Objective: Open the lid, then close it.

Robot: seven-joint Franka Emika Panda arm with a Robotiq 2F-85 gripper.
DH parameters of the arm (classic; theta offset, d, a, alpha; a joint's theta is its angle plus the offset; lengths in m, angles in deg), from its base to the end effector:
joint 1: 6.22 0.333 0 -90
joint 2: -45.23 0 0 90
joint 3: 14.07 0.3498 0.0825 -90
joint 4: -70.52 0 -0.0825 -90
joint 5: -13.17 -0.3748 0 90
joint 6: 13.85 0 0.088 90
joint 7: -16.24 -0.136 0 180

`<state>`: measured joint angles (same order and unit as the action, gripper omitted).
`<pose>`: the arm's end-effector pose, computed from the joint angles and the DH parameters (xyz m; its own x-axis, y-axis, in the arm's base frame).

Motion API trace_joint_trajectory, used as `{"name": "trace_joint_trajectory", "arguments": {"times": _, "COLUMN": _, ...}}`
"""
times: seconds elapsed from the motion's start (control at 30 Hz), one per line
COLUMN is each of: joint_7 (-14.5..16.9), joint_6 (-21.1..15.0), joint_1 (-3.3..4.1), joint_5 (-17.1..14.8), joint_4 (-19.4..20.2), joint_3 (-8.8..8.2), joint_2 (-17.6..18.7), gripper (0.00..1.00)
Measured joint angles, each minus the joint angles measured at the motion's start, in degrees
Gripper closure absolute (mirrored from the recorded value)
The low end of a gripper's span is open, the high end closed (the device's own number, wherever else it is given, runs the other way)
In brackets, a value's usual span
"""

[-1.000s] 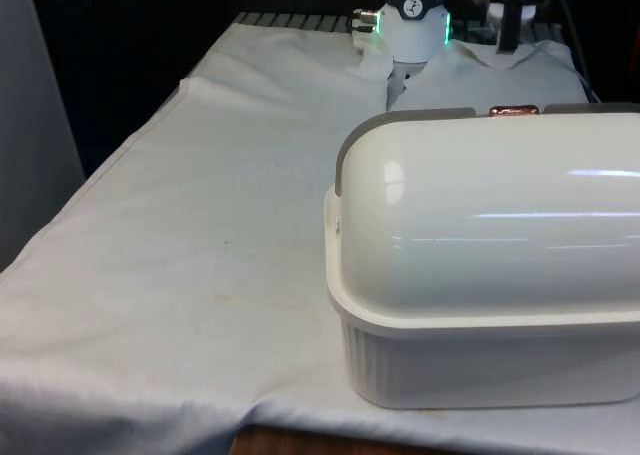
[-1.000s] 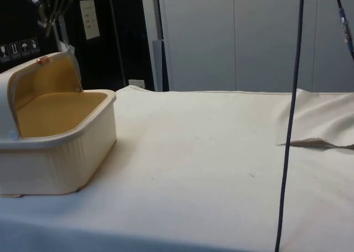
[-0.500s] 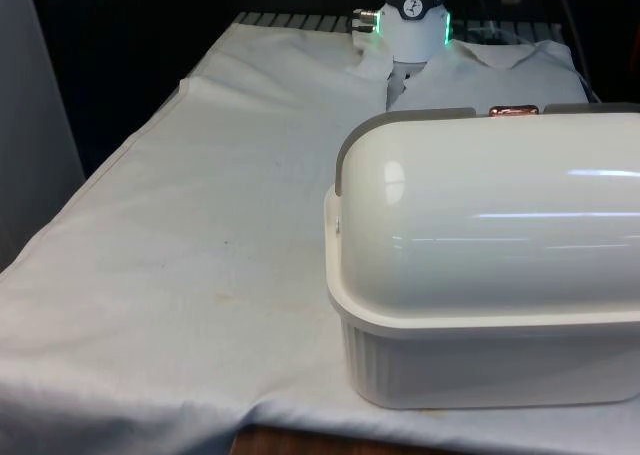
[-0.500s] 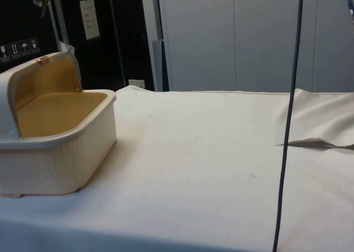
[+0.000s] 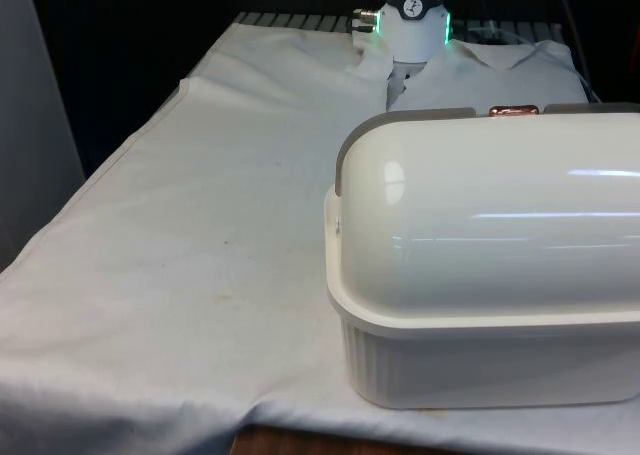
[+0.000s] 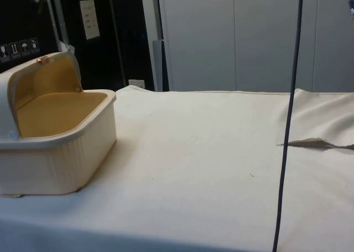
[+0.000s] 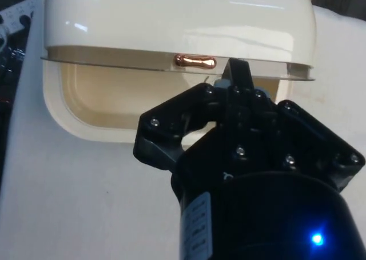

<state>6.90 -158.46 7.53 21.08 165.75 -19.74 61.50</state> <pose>0.6959 0.1059 0.5202 0.8275 0.0857 0.5549 0.0587 -0.9961 0.0663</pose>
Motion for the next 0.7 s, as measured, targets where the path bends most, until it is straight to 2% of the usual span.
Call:
{"name": "trace_joint_trajectory", "arguments": {"times": 0.33, "joint_7": 4.2, "joint_6": -1.6, "joint_1": 0.00, "joint_5": -3.2, "joint_4": 0.0, "joint_3": 0.17, "joint_2": 0.4, "gripper": 1.00}}
{"name": "trace_joint_trajectory", "arguments": {"times": 0.6, "joint_7": 6.6, "joint_6": -1.6, "joint_1": 0.06, "joint_5": -3.7, "joint_4": -0.1, "joint_3": 0.86, "joint_2": 0.3, "gripper": 1.00}}
{"name": "trace_joint_trajectory", "arguments": {"times": 0.7, "joint_7": 6.8, "joint_6": -1.6, "joint_1": 0.06, "joint_5": -3.7, "joint_4": 0.0, "joint_3": 0.97, "joint_2": 0.3, "gripper": 0.97}}
